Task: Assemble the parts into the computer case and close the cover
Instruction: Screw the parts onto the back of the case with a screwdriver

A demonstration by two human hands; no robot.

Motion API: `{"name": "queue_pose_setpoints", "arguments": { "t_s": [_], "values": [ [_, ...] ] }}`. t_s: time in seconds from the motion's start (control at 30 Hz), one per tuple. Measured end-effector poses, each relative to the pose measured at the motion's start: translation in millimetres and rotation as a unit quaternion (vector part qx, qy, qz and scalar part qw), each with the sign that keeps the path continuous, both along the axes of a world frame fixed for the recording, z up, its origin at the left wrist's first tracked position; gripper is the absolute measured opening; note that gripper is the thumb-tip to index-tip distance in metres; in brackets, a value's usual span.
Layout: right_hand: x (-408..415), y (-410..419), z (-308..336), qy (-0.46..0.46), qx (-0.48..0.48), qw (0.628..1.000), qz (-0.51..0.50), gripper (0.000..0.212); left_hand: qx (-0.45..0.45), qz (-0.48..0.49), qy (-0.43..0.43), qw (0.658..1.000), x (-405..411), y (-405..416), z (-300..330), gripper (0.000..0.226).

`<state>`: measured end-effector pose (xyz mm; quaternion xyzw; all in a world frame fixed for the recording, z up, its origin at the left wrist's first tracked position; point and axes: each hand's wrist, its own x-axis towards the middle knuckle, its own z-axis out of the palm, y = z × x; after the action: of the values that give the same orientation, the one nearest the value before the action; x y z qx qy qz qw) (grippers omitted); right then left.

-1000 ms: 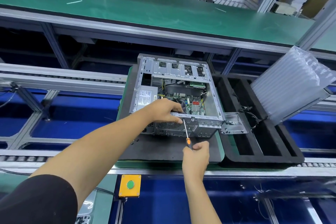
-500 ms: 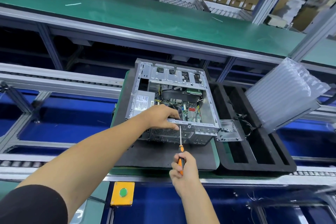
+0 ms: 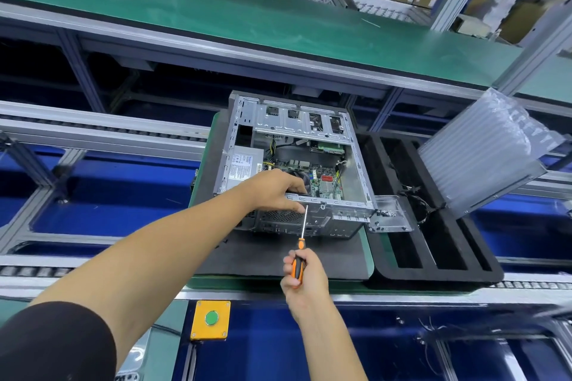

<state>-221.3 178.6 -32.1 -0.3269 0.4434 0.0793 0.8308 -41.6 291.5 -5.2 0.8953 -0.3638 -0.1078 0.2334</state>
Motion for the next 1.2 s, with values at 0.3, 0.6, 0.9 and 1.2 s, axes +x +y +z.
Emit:
{"name": "queue_pose_setpoints", "arguments": {
  "t_s": [0.3,0.6,0.9,1.2],
  "values": [
    [-3.3,8.2,1.4,-0.004,-0.424,0.906,0.011,0.016,0.002,0.004,0.007,1.0,-0.4,-1.1,1.2,0.053],
    [2.3,-8.0,17.2,-0.047,-0.112,0.992,0.035,0.027,-0.001,0.001,-0.008,1.0,2.1,-1.1,-3.2,0.053],
    [1.8,-27.0,17.7,-0.024,-0.009,0.998,0.056,0.011,0.001,0.004,-0.011,1.0,3.0,-0.6,-4.9,0.053],
    [-3.6,-29.4,6.7,-0.048,-0.355,0.927,0.112,0.018,0.014,0.04,-0.075,0.996,-11.9,7.7,-3.4,0.059]
  ]
}}
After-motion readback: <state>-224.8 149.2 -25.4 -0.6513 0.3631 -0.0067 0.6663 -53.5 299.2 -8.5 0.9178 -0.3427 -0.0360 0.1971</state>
